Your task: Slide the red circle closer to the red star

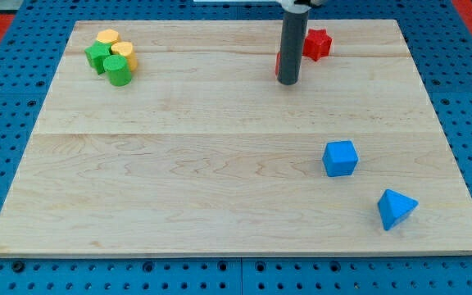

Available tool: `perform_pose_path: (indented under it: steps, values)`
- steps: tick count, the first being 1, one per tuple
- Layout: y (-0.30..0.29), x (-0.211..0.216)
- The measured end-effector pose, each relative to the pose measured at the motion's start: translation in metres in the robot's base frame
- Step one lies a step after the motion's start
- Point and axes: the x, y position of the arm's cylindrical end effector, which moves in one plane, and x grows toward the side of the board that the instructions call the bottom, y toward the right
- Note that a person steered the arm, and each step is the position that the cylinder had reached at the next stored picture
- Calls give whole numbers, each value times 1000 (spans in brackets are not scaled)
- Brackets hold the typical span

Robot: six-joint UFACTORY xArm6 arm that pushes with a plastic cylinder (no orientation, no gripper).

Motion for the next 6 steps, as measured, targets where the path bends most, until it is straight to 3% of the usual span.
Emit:
perform_pose_path:
  steps: [3,4,6]
  values:
    - [-47,6]
    - [-23,-25]
    - [-3,-34]
